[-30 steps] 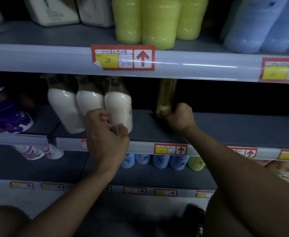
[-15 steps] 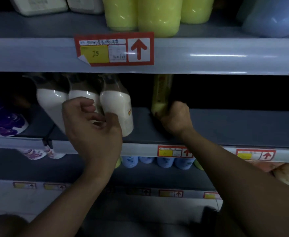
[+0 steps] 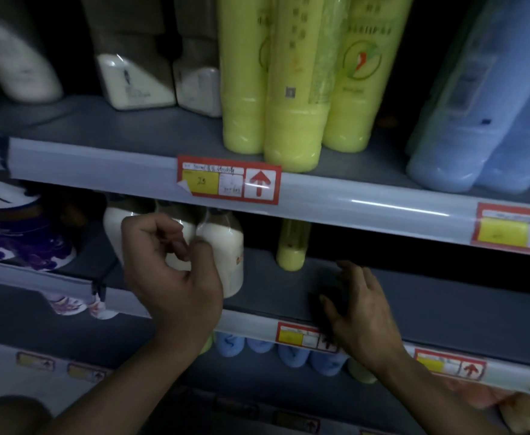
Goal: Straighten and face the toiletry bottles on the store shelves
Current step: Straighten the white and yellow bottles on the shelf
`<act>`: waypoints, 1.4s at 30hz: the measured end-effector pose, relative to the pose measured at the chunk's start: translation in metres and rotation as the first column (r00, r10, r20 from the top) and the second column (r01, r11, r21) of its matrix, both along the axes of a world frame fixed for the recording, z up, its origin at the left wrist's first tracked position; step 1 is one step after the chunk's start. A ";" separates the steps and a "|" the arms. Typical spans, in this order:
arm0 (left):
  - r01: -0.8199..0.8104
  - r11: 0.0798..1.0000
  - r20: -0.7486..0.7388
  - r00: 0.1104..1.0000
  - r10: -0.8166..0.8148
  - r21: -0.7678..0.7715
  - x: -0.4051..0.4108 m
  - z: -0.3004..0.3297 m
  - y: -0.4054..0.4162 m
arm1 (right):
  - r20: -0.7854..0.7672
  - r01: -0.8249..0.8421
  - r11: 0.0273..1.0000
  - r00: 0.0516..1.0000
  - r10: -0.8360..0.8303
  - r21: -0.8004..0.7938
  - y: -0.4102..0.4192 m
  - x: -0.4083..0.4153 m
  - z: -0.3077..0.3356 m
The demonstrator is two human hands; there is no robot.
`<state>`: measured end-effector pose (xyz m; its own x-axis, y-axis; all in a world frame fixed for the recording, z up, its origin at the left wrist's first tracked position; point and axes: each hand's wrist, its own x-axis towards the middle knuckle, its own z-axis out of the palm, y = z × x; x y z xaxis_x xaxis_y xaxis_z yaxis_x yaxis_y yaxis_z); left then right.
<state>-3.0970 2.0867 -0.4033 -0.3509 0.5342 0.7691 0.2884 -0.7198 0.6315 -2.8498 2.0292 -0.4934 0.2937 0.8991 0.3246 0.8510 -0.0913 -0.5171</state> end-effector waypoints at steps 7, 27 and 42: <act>0.023 1.000 -0.019 1.000 -0.023 -0.022 -0.002 0.015 -0.017 | -0.010 -0.048 0.995 0.999 0.049 0.086 -0.048 0.005 0.040; 0.147 0.963 -0.360 0.906 -0.223 -0.227 -0.028 0.142 -0.009 | -0.019 -0.150 0.863 0.983 0.182 0.483 -0.060 -0.078 0.211; 0.375 0.820 -0.266 0.816 -0.513 -0.432 -0.007 0.158 0.057 | -0.171 -0.031 0.931 0.980 0.099 0.365 0.026 -0.086 0.234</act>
